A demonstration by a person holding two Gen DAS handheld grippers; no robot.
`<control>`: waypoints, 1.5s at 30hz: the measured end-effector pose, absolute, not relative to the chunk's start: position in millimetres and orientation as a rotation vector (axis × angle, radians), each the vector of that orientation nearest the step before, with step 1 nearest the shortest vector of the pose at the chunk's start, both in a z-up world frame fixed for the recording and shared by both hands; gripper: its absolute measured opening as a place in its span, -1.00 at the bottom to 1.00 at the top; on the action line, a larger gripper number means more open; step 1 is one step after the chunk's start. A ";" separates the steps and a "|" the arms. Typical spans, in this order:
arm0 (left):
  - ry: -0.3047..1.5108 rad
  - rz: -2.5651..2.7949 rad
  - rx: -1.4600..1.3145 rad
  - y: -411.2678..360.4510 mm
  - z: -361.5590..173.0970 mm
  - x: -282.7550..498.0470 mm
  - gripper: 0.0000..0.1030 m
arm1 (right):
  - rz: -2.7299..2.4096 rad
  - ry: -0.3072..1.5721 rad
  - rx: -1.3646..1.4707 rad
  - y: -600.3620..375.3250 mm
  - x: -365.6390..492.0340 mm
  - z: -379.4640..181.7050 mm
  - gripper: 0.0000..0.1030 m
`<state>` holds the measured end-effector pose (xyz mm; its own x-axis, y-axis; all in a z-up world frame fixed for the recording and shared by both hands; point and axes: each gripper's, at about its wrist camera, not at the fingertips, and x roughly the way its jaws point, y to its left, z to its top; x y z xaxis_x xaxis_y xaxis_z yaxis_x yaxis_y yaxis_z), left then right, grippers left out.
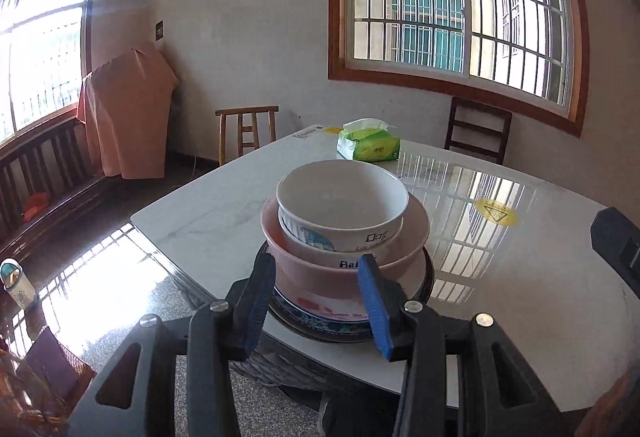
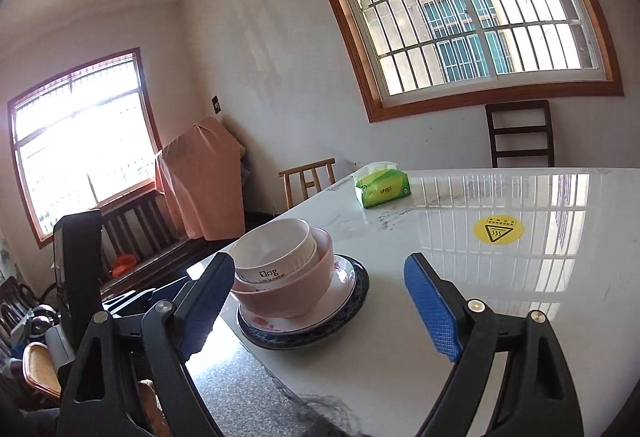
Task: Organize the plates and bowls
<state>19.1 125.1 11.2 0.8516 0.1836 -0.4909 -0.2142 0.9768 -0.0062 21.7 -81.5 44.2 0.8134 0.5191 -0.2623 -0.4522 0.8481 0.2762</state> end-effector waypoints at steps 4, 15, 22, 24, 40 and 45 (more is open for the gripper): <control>0.494 0.182 -0.030 107.5 15.7 11.0 -0.15 | 0.512 0.330 0.211 -92.8 16.4 41.9 0.68; 0.466 0.164 0.032 77.0 32.7 -2.4 0.29 | 0.494 0.340 0.227 -118.1 4.2 29.3 0.68; 0.464 0.147 0.040 65.7 38.2 -7.9 0.29 | 0.479 0.348 0.243 -128.9 -1.3 23.9 0.71; 0.461 0.139 0.037 63.6 40.8 -9.1 0.29 | 0.478 0.354 0.247 -131.8 -2.9 21.9 0.71; 0.507 0.067 0.029 47.9 47.4 -13.0 0.89 | 0.163 0.500 0.105 -246.4 60.2 -1.4 0.84; 0.483 0.101 0.062 35.8 45.6 -15.0 0.99 | -0.001 0.680 0.085 -307.7 110.1 -24.2 0.84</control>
